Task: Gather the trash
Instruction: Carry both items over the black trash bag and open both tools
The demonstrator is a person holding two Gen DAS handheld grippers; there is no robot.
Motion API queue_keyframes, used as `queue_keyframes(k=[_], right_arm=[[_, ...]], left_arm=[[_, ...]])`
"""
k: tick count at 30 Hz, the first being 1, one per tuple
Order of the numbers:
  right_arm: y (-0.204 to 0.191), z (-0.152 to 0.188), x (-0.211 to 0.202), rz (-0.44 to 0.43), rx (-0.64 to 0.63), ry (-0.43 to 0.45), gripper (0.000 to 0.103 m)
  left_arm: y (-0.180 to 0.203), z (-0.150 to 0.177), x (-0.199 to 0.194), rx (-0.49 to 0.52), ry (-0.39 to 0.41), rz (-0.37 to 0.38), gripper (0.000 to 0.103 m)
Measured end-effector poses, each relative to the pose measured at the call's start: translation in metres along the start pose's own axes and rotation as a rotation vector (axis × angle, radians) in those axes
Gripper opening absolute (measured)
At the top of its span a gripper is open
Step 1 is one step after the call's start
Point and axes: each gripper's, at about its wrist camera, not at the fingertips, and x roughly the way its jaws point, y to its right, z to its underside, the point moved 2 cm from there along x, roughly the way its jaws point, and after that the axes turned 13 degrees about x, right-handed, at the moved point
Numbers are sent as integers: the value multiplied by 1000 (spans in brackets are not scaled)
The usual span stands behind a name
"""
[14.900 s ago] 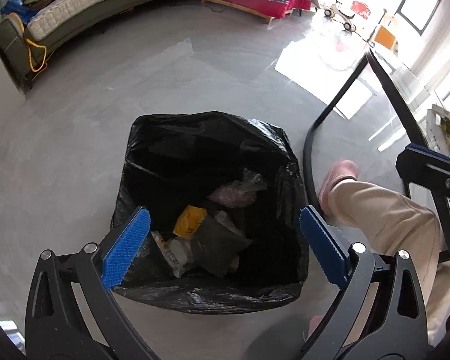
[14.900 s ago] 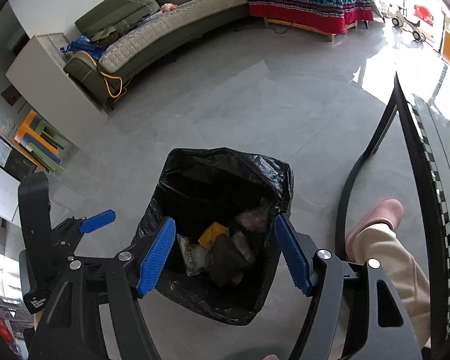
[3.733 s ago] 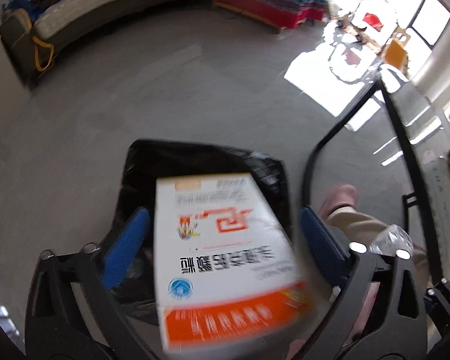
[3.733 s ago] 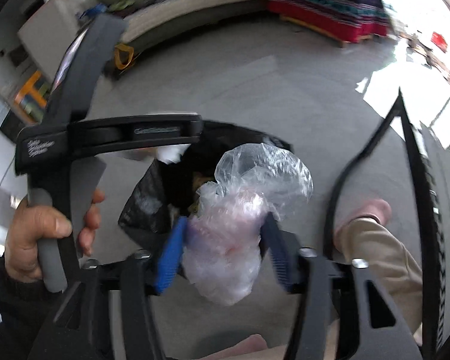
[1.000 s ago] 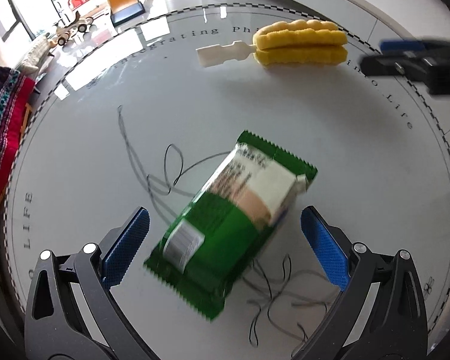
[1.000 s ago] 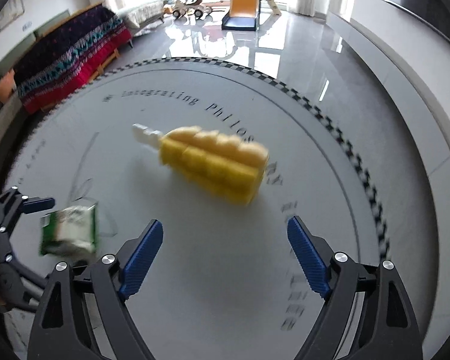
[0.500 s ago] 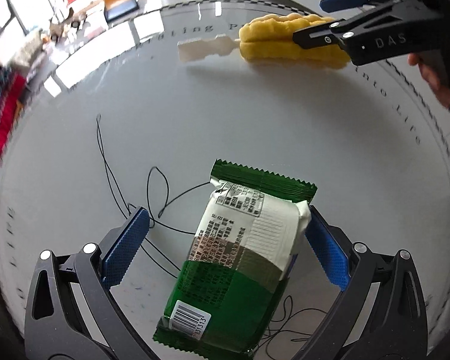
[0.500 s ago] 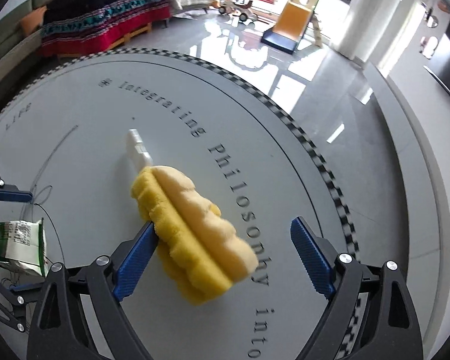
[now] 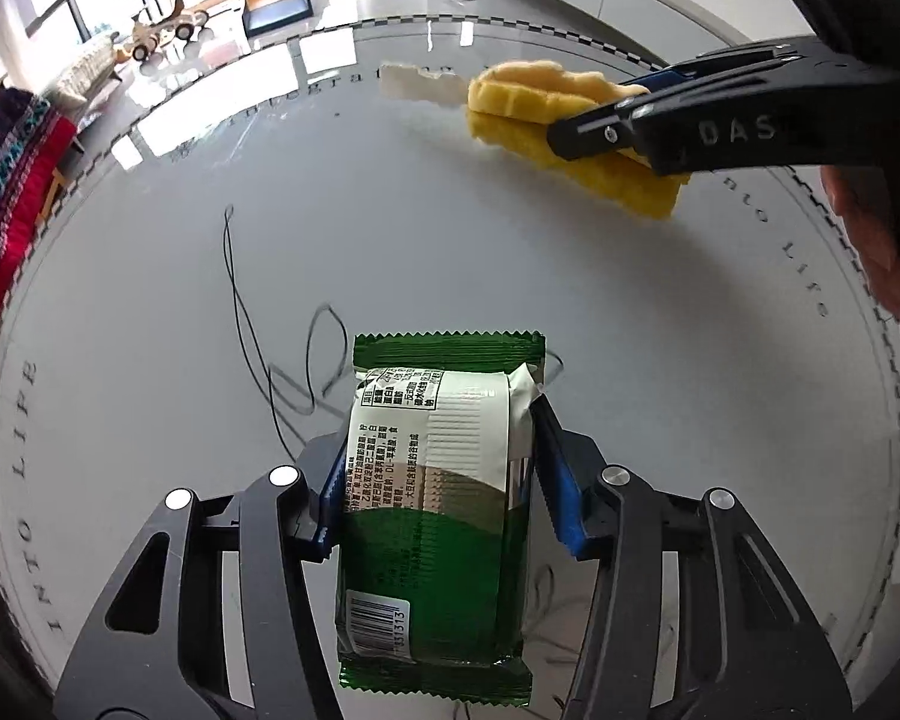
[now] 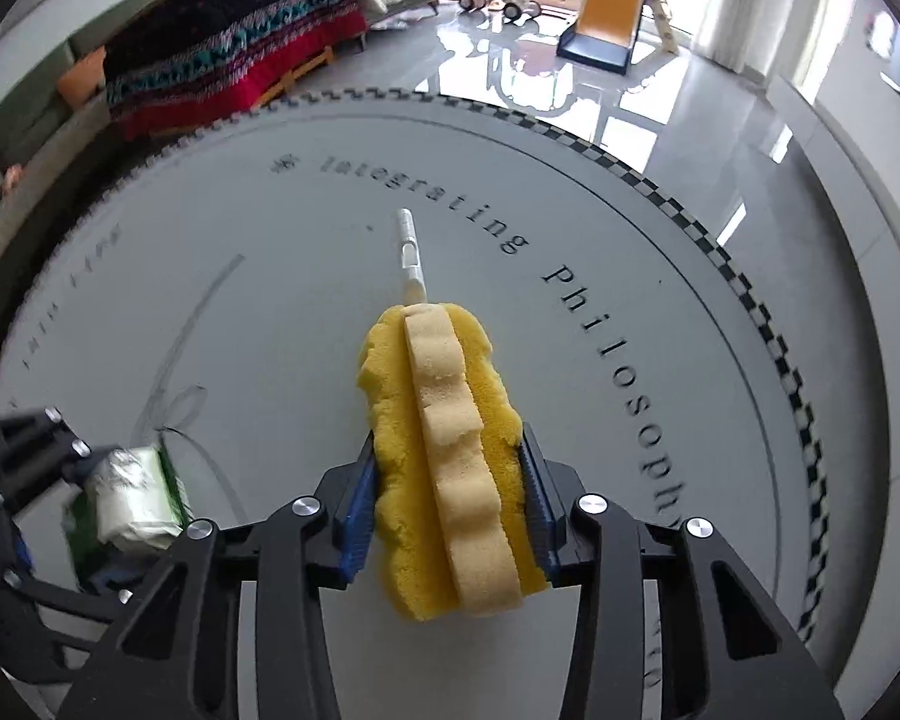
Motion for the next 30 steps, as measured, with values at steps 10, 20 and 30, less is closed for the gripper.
queue_keyframes(k=[10,20,30], right_arm=[[-52,48,-71,-38,-11,37,44],[-128,111,-124,-71,-71,49,44],[-202,180,-164,-123,-146,65,45]], left_arm=[[2,51,-64,-71,41,14,51],[1,126,-129,-136,88,-1,51],[-5,207,-177,-223,129,-26,51]])
